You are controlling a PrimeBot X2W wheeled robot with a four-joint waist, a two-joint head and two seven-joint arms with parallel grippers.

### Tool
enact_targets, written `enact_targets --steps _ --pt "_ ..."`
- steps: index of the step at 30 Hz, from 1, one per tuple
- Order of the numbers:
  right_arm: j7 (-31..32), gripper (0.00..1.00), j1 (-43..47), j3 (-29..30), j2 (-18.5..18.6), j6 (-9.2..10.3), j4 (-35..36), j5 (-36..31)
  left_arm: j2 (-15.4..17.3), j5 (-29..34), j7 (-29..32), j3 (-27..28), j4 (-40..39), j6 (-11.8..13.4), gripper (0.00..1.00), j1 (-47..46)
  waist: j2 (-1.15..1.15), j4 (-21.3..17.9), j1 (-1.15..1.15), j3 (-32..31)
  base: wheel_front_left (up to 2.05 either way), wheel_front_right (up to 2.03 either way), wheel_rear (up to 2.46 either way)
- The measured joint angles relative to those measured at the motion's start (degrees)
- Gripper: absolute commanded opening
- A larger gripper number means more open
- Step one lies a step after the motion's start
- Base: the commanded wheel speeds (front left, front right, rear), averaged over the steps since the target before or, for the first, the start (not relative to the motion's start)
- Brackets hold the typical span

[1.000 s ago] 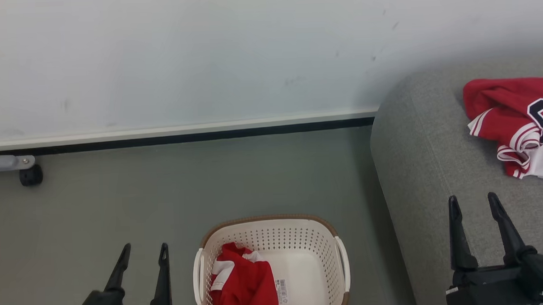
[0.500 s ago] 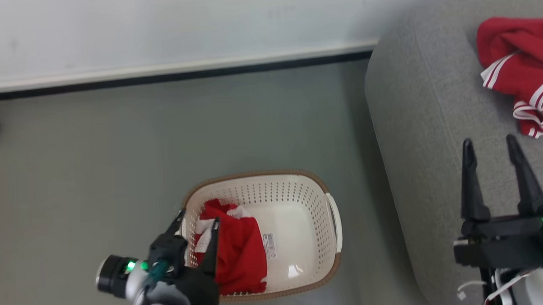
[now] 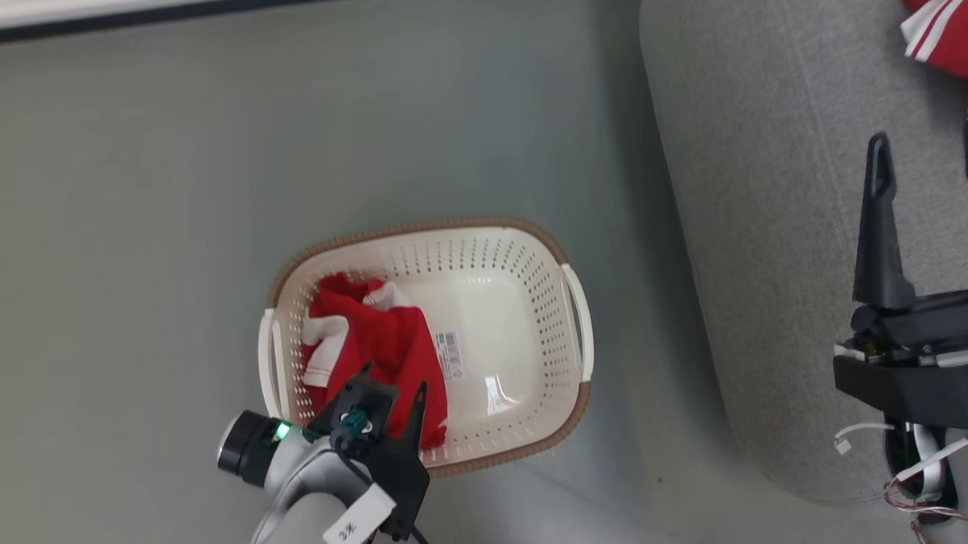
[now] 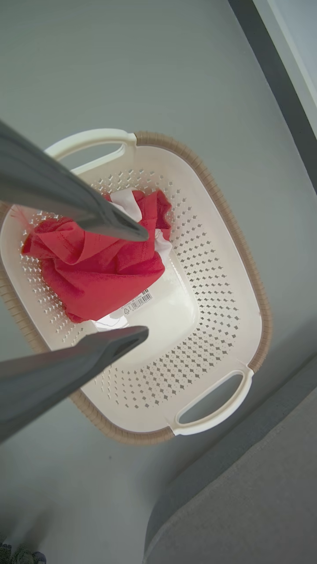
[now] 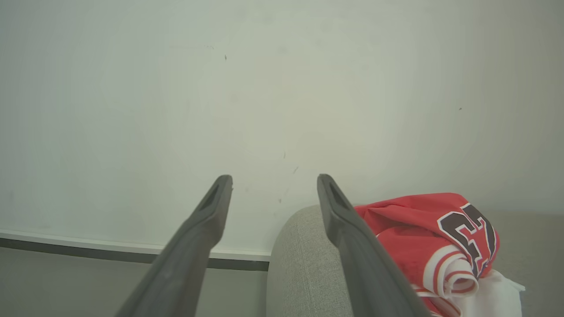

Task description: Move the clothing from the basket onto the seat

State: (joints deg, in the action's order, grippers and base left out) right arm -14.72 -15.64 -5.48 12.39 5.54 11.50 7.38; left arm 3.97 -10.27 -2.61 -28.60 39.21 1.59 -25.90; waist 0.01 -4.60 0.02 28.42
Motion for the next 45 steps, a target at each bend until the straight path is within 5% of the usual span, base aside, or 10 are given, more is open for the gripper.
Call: enact_targets --steps 31,43,45 --pt "0.0 1.0 -14.4 1.2 0.8 0.09 11.7 -2.9 -1.3 3.3 1.1 -3.2 12.3 -0.1 1.0 -23.8 0.0 -2.0 -0.01 26.6 0.0 0.0 0.0" --pt "0.0 1.0 -16.8 0.3 0.8 0.09 11.2 -3.9 -1.4 3.5 0.9 -1.9 18.1 3.0 1.0 -28.3 0.0 -2.8 -0.01 33.2 0.0 0.0 0.0" --pt "0.0 1.0 -17.1 0.1 0.7 0.09 10.5 -3.9 -1.4 3.5 0.1 -1.9 18.6 3.0 0.27 -28.8 0.0 -3.0 -0.01 33.5 0.0 0.0 0.0"
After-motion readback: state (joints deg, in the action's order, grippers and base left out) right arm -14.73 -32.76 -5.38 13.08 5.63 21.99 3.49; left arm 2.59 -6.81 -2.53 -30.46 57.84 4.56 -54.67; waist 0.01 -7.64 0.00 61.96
